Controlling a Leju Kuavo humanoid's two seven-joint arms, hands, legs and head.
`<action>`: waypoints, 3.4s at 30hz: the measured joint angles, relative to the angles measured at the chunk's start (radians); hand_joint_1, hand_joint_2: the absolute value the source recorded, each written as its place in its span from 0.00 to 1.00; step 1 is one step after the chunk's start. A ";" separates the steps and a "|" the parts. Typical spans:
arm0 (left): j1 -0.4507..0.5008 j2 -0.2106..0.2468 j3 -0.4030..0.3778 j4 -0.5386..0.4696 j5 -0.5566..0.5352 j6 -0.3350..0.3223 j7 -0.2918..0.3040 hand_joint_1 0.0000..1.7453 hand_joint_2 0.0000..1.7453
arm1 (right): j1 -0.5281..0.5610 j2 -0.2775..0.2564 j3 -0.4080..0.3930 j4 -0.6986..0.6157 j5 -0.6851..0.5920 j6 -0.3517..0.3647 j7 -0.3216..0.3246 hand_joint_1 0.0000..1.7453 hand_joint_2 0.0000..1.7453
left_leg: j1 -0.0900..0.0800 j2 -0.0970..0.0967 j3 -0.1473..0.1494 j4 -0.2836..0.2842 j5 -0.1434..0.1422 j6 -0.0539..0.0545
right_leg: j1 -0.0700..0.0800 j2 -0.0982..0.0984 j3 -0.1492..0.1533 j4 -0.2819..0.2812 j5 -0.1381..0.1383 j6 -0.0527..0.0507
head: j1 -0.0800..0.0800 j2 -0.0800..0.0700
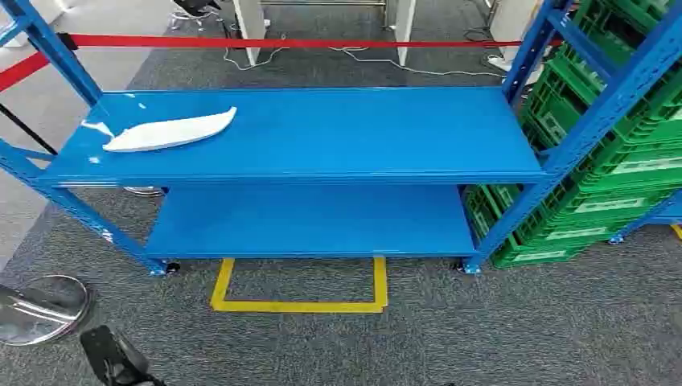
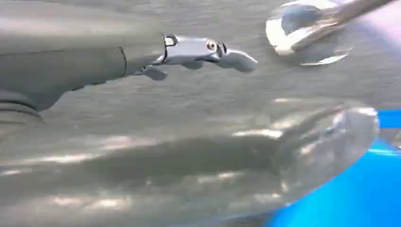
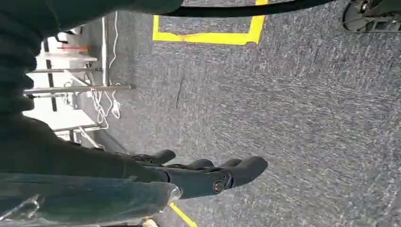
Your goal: Take the parts from the cabinet and place them on the table.
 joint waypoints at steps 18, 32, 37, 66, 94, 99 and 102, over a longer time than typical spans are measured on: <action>0.259 -0.017 -0.760 -0.834 0.209 0.021 -0.003 0.00 0.00 | 0.000 -0.002 -0.027 0.000 0.011 0.037 -0.070 0.00 1.00 | -0.001 0.000 -0.002 0.000 -0.001 0.001 | -0.001 0.000 -0.002 0.000 0.000 0.001 | 0.000 0.000; 0.301 0.082 -1.234 -1.222 0.140 0.156 -0.003 0.00 0.00 | -0.005 -0.005 -0.029 0.000 0.018 0.120 -0.414 0.00 1.00 | -0.001 0.000 -0.002 0.000 -0.001 0.001 | -0.001 0.001 -0.003 -0.001 0.000 0.001 | 0.000 0.000; 0.288 0.103 -1.353 -1.254 0.195 0.123 -0.002 0.00 0.00 | 0.000 -0.004 -0.040 0.002 -0.009 0.216 -0.535 0.00 1.00 | -0.002 0.000 -0.002 0.000 -0.001 0.002 | -0.002 0.001 -0.003 -0.001 0.000 0.001 | 0.000 0.000; 0.312 0.095 -1.326 -1.256 0.225 0.022 -0.002 0.00 0.00 | 0.011 -0.005 -0.066 0.002 -0.008 0.244 -0.615 0.00 1.00 | -0.002 0.000 -0.003 0.000 -0.001 0.002 | -0.002 0.001 -0.003 -0.001 0.000 0.001 | 0.000 0.000; 0.319 0.078 -1.288 -1.254 0.236 0.013 -0.002 0.00 0.00 | -0.003 -0.005 -0.100 0.004 -0.008 0.237 -0.436 0.00 1.00 | 0.001 -0.002 -0.019 0.069 -0.066 -0.008 | -0.009 0.015 -0.020 0.013 0.005 -0.017 | 0.002 0.000; 0.320 0.079 -1.287 -1.251 0.241 0.007 -0.002 0.00 0.00 | -0.006 -0.005 -0.117 0.004 -0.026 0.259 -0.388 0.00 1.00 | -0.002 -0.002 -0.143 0.300 -0.121 -0.001 | -0.004 0.008 -0.019 0.013 0.002 -0.023 | 0.002 0.000; 0.319 0.077 -1.287 -1.251 0.256 -0.008 -0.002 0.00 0.00 | -0.008 -0.004 -0.117 0.004 -0.006 0.243 -0.374 0.00 0.00 | -0.003 0.002 -0.033 0.071 0.004 0.014 | -0.004 0.010 -0.011 0.013 -0.001 -0.017 | 0.002 0.000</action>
